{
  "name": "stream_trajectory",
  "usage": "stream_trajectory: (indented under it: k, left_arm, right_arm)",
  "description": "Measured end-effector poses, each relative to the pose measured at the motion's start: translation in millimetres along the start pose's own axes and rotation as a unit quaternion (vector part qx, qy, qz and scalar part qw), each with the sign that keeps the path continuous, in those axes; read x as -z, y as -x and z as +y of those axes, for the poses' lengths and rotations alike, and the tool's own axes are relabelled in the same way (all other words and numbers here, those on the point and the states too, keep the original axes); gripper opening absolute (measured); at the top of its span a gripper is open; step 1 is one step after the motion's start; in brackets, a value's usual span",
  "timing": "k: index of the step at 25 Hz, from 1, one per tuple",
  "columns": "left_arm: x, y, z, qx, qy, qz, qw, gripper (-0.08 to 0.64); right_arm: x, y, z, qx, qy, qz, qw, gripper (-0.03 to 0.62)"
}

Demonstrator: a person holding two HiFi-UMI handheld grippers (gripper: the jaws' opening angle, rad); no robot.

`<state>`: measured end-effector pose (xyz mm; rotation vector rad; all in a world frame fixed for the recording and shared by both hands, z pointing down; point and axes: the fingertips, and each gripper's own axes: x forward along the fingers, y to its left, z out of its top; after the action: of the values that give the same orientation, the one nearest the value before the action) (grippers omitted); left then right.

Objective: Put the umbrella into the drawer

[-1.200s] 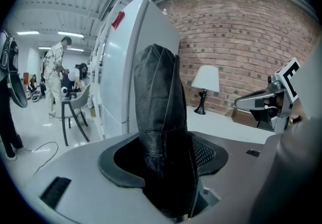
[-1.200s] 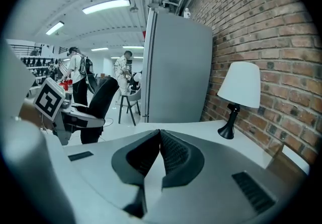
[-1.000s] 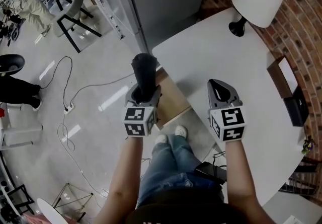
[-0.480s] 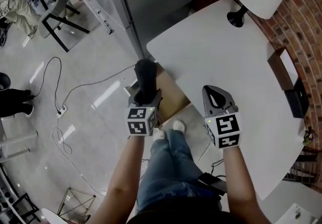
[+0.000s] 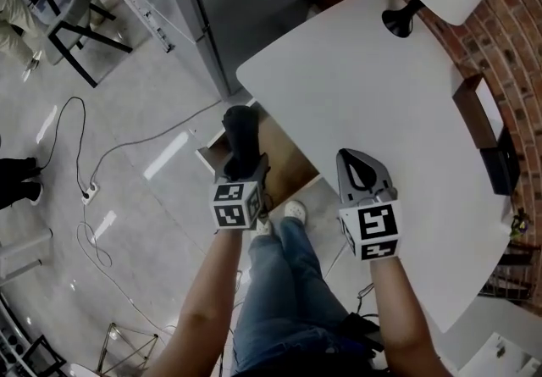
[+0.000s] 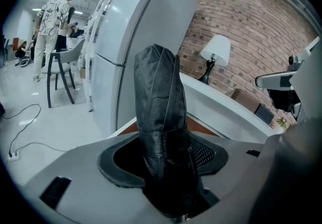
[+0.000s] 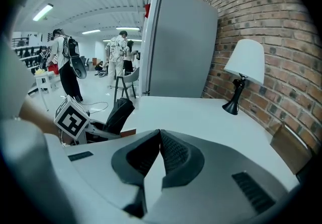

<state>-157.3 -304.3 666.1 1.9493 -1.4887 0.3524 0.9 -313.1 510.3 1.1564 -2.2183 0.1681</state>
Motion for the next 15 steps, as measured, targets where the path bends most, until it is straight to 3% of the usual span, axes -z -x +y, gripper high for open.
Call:
stream_trajectory:
  k: [7,15]
  left_arm:
    - [15.8,-28.7,18.4,-0.002,0.016,0.012,0.9998,0.245]
    - [47.0,-70.3,17.5,0.028,0.026,0.068,0.9969,0.247]
  right_arm:
    - [7.1,-14.7,0.7,0.017,-0.002,0.002,1.0,-0.002]
    - [8.2,-28.2,-0.8,0.029,-0.014,0.006,0.999,0.0]
